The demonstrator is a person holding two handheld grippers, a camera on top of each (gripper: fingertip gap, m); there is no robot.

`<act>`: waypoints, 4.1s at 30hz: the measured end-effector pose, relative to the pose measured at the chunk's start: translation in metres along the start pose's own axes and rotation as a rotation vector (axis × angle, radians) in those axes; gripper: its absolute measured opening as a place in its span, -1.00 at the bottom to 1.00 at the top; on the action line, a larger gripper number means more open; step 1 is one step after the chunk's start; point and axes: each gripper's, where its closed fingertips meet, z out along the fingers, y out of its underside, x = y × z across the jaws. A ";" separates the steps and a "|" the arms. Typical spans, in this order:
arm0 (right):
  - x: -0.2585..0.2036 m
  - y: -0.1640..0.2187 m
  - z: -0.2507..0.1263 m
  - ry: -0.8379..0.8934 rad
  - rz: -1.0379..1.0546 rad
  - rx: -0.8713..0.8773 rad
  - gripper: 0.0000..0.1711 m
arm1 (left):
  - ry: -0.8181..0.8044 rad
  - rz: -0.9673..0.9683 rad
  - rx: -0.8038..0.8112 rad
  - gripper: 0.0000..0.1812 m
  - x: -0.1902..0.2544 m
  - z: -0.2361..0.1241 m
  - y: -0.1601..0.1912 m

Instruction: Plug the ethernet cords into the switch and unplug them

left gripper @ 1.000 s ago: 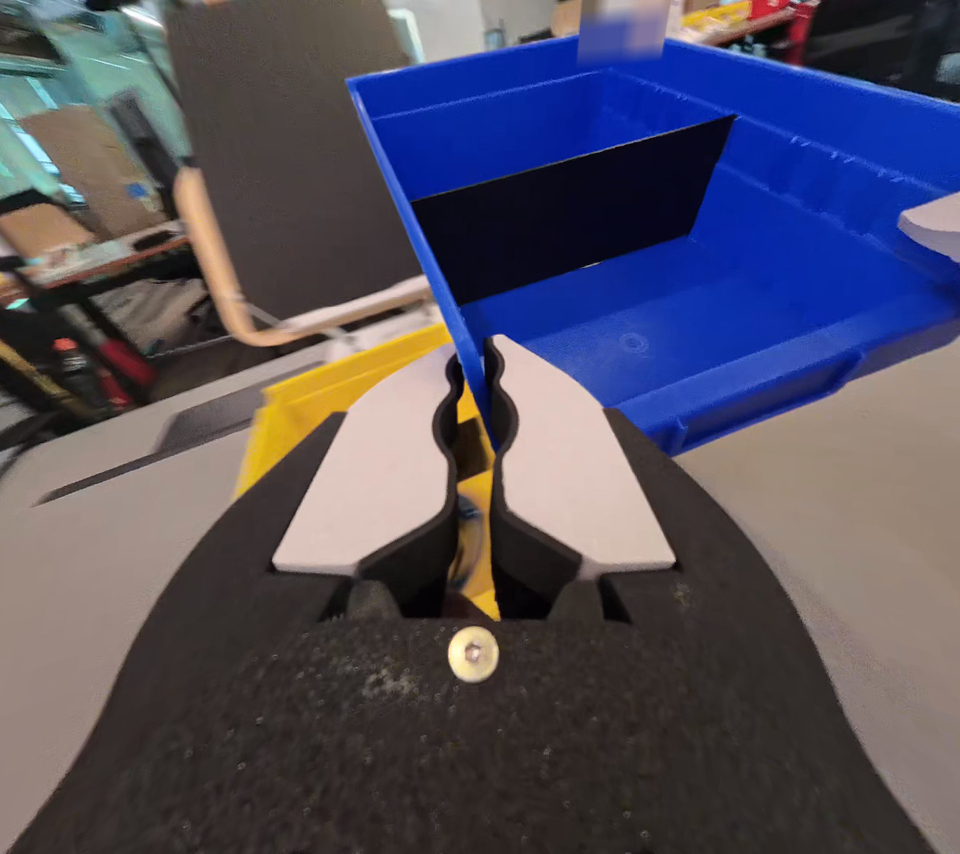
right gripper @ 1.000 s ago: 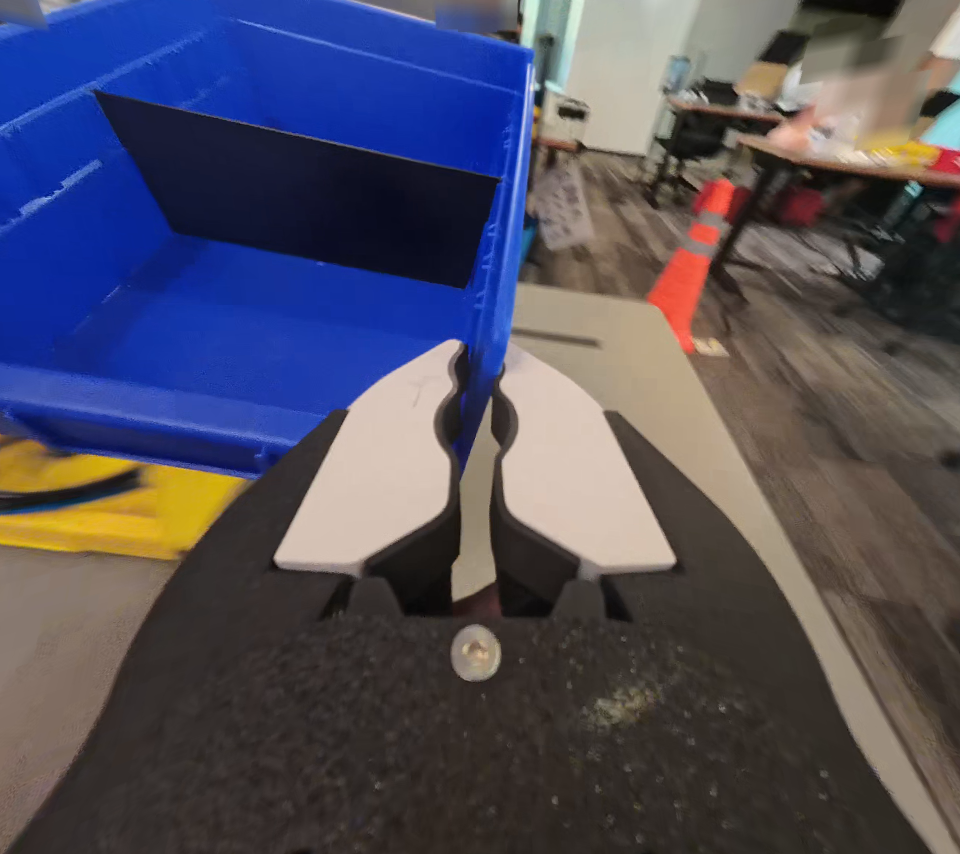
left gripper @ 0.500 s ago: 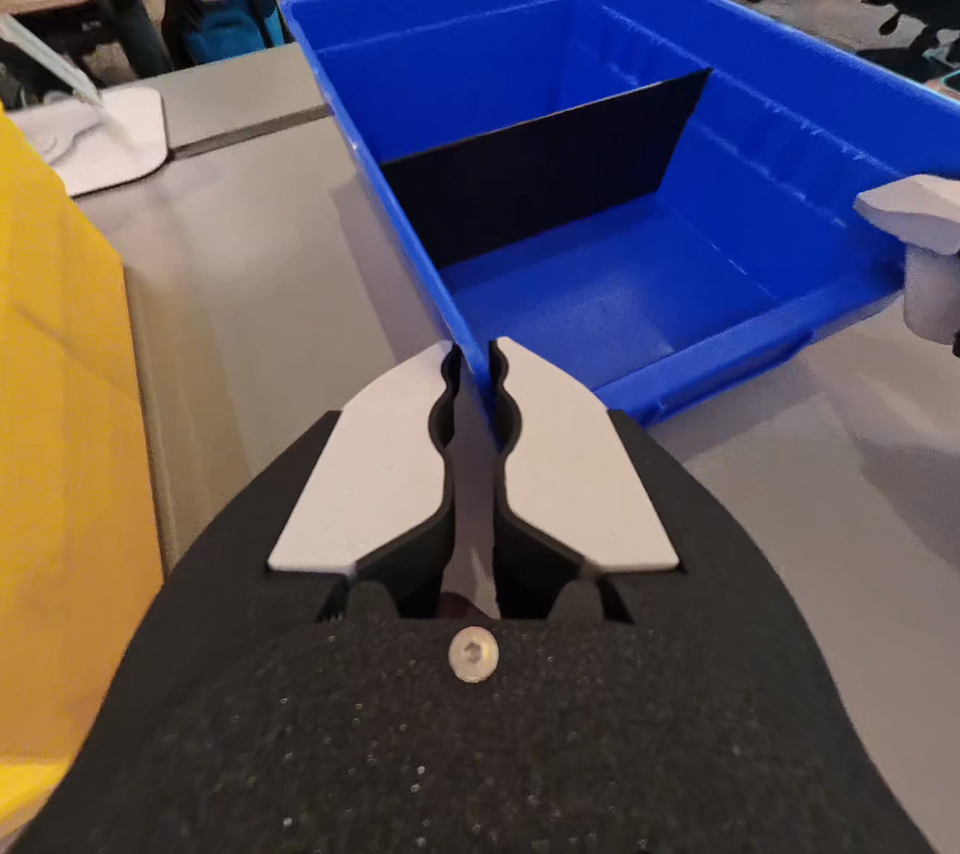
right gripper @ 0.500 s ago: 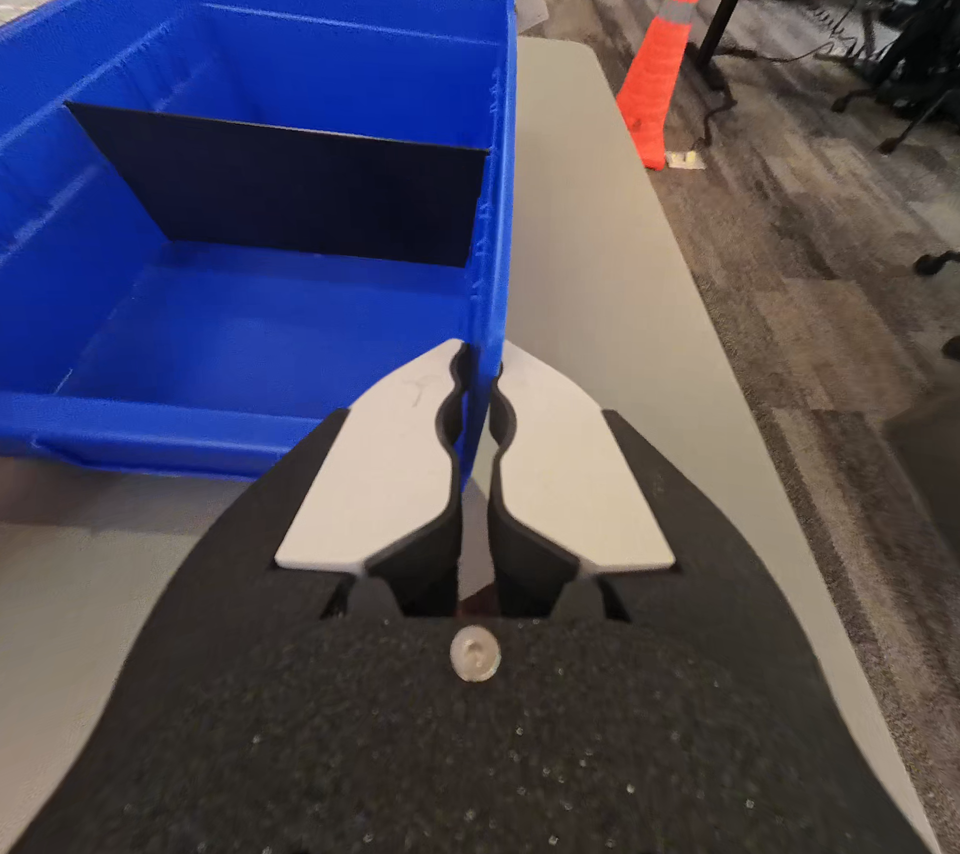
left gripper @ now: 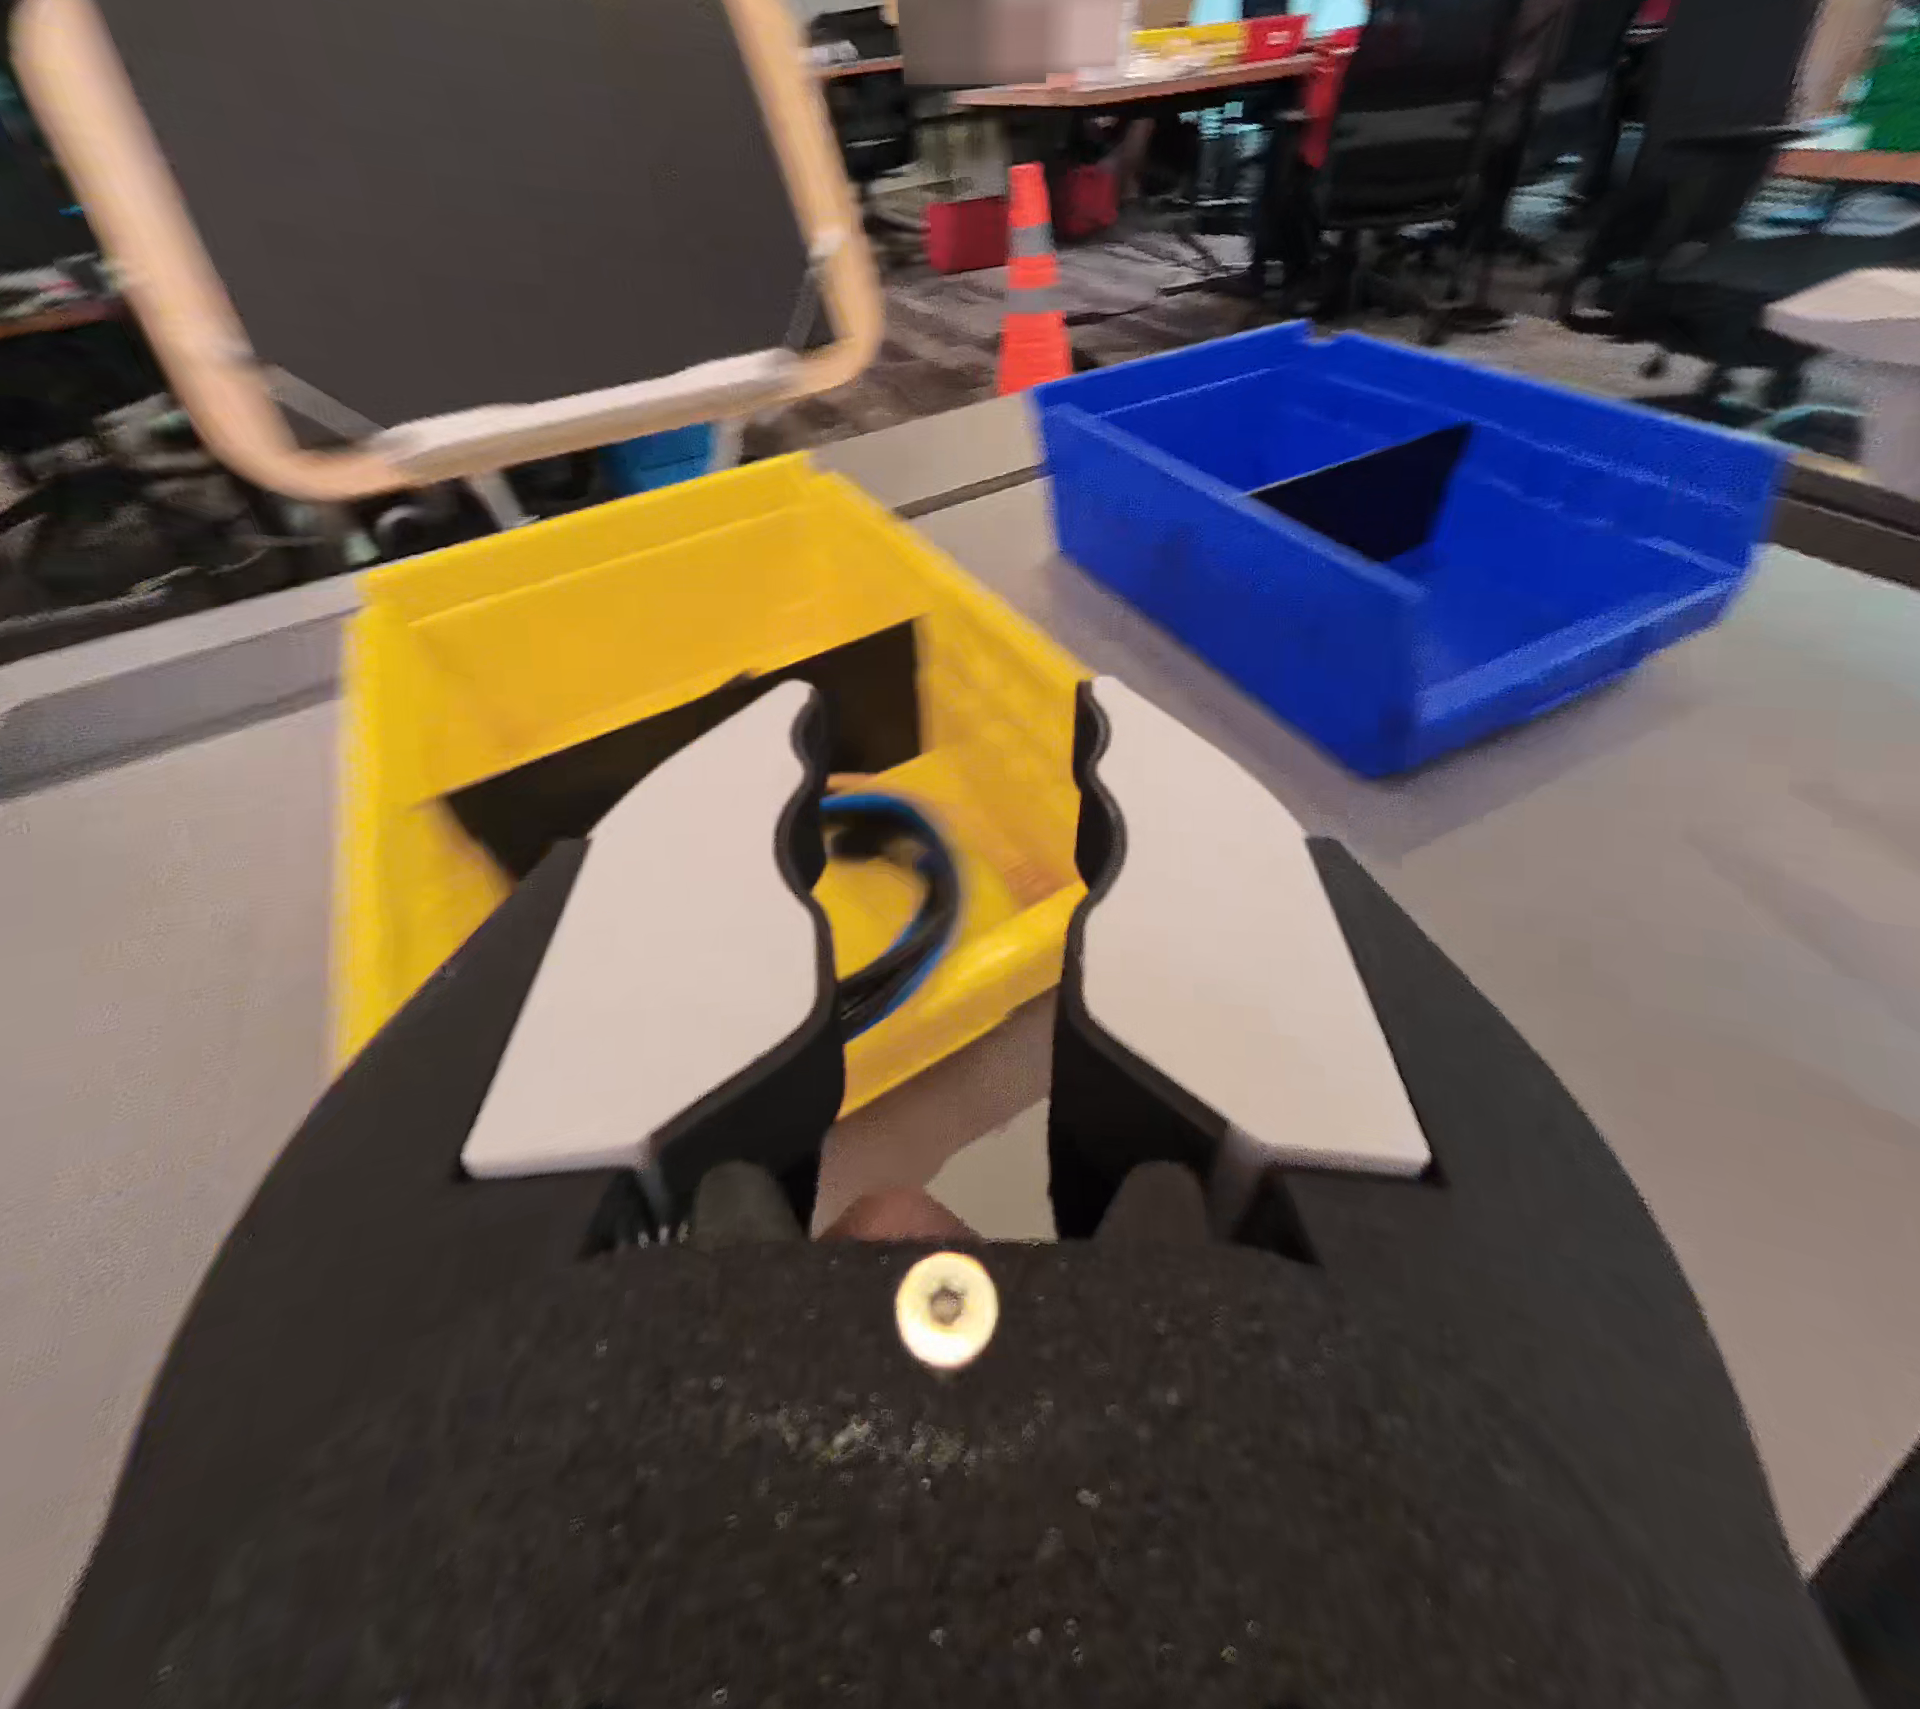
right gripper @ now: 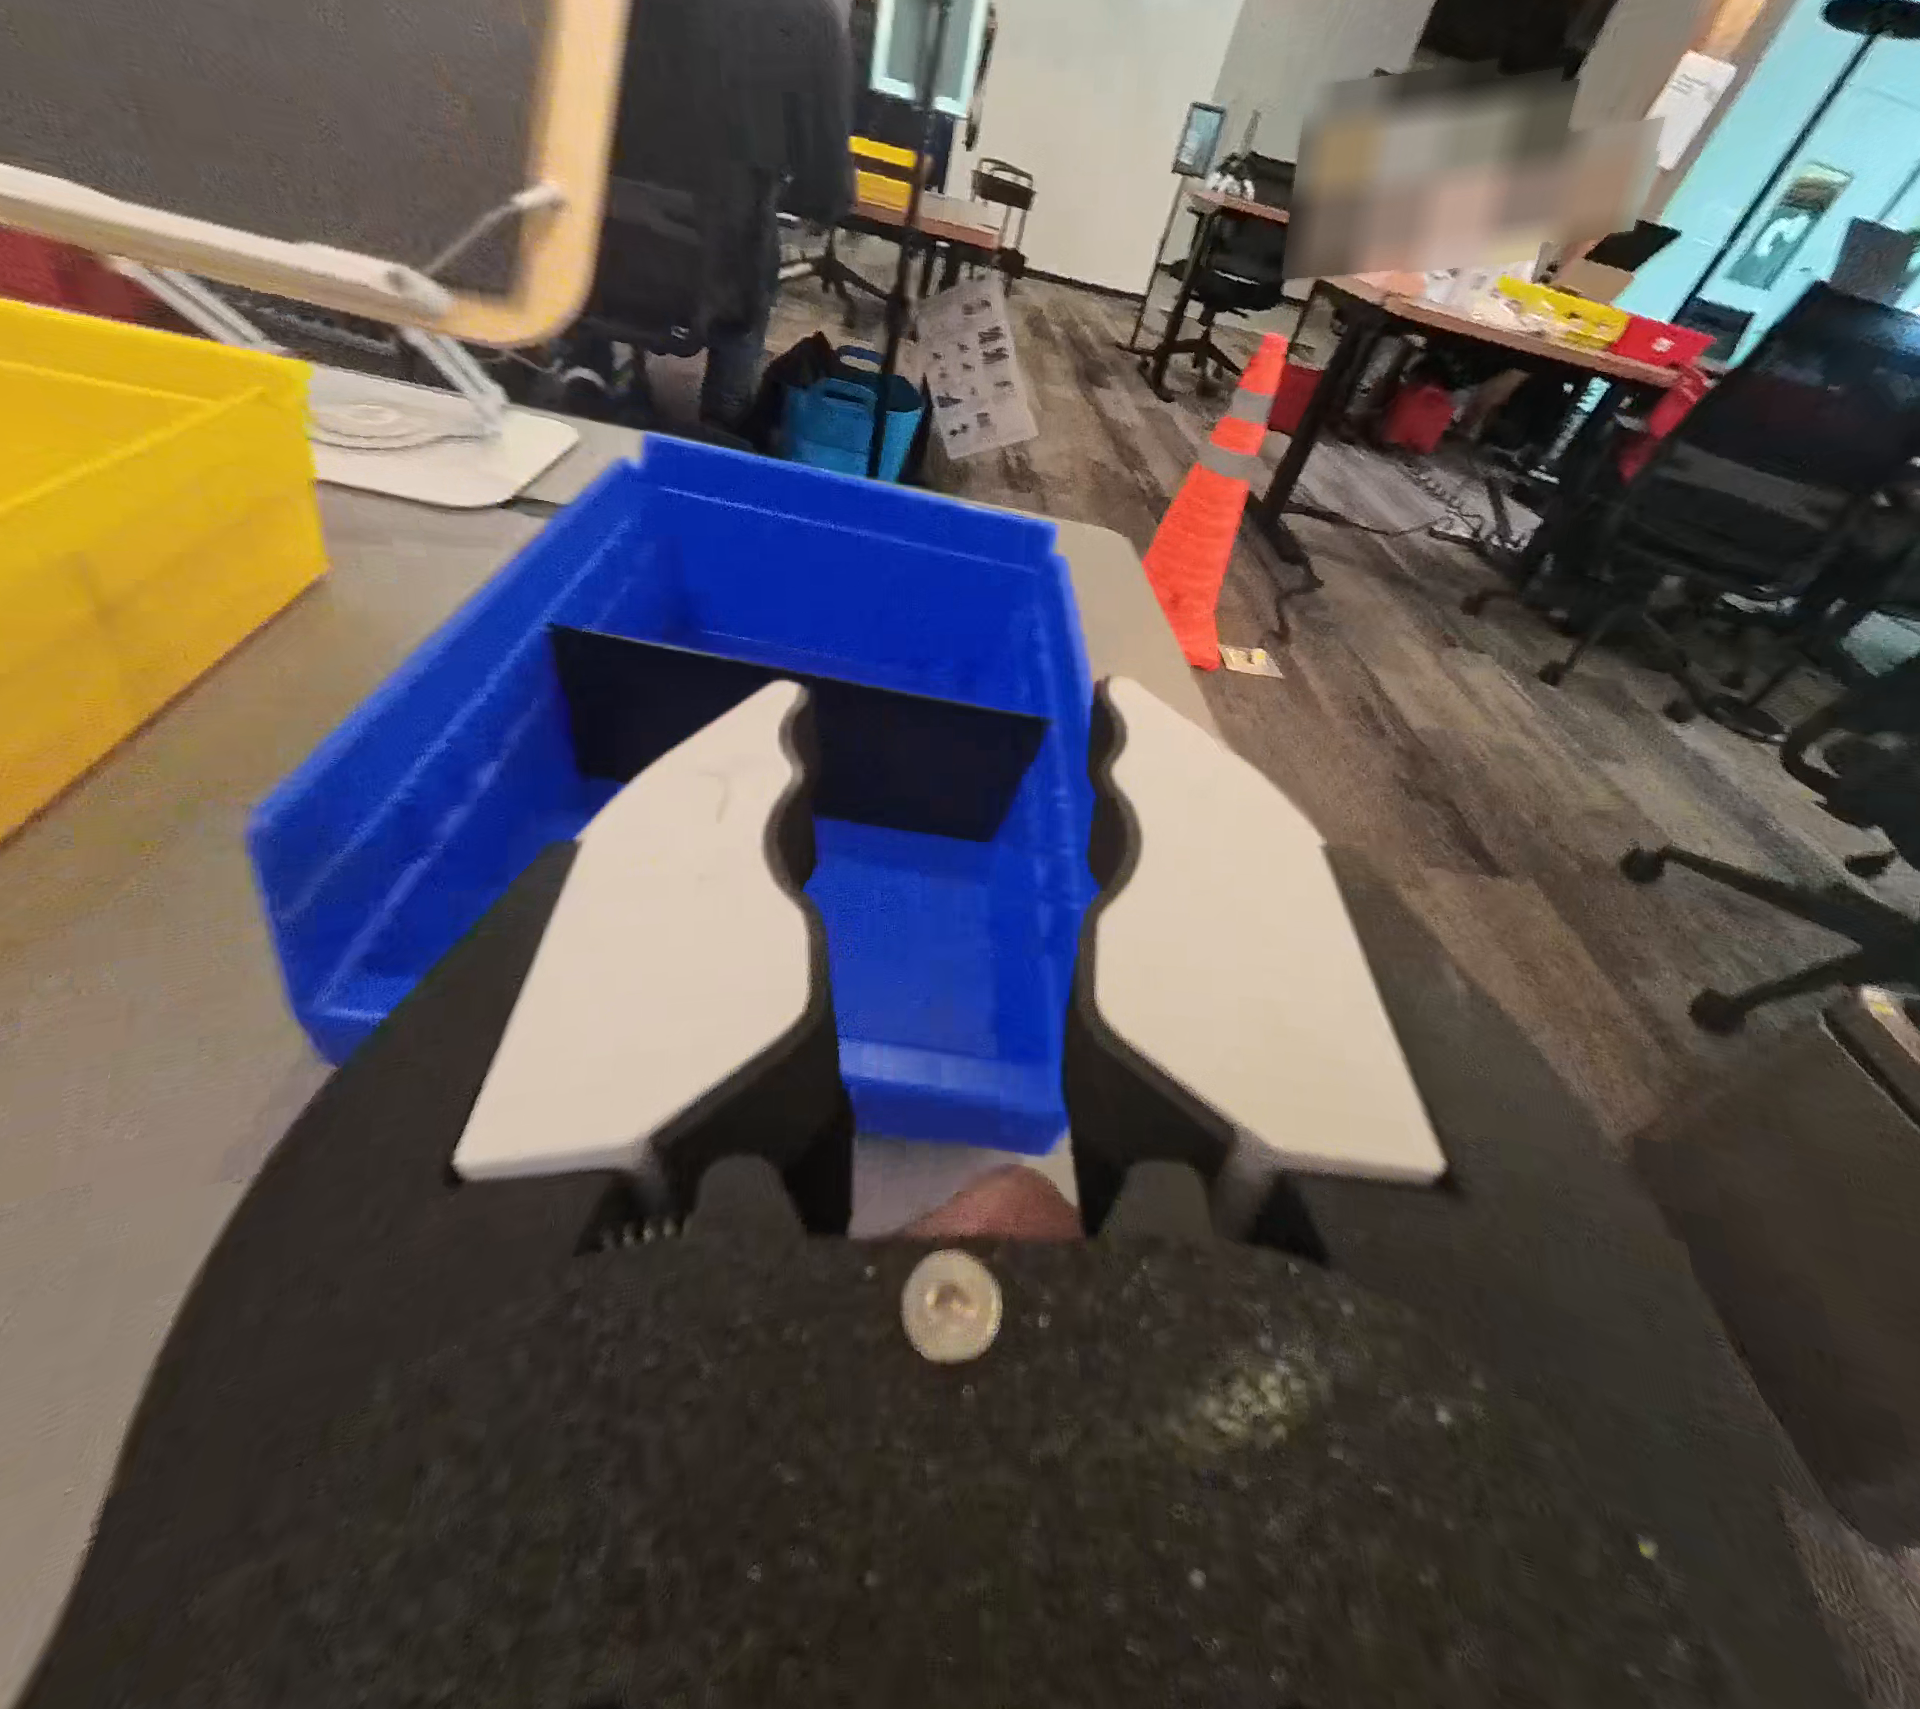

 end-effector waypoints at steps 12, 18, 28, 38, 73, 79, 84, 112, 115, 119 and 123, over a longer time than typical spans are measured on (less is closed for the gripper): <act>-0.287 0.007 -0.007 -0.414 0.164 -0.084 -0.48 | -0.161 -0.146 -0.307 -0.53 -0.120 -0.019 0.108; -0.312 0.045 0.027 -0.330 0.179 -0.300 -0.61 | -0.199 -0.182 -0.324 -0.86 -0.134 0.008 0.125; -0.348 0.027 0.040 -0.182 0.174 -0.266 -0.96 | -0.329 -0.112 -0.299 -0.97 -0.192 -0.010 0.111; -0.521 -0.011 0.023 -0.376 0.092 -0.272 -0.91 | -0.454 -0.174 -0.243 -0.98 -0.340 -0.104 0.122; -0.222 0.045 -0.065 -0.578 0.210 -0.133 -0.80 | -0.224 -0.150 0.038 -0.25 -0.143 -0.077 0.057; -0.222 0.065 -0.050 -0.548 0.124 -0.181 -0.77 | -0.219 0.009 -0.081 -0.44 -0.119 -0.064 0.078; -0.220 0.066 -0.044 -0.546 0.161 -0.194 -0.79 | -0.164 -0.046 -0.268 -0.69 -0.117 -0.055 0.113; -0.227 0.072 -0.038 -0.594 0.209 -0.256 -0.80 | -0.057 -0.136 -0.378 -0.62 -0.115 -0.050 0.137; -0.226 0.072 -0.040 -0.592 0.207 -0.256 -0.81 | 0.002 -0.068 -0.372 -0.61 -0.116 -0.058 0.126; -0.223 0.067 -0.043 -0.595 0.205 -0.236 -0.81 | 0.025 0.144 -0.402 -0.61 -0.160 -0.090 0.099; -0.224 0.065 -0.045 -0.618 0.213 -0.236 -0.81 | 0.080 0.354 -0.615 -0.53 -0.219 -0.111 0.103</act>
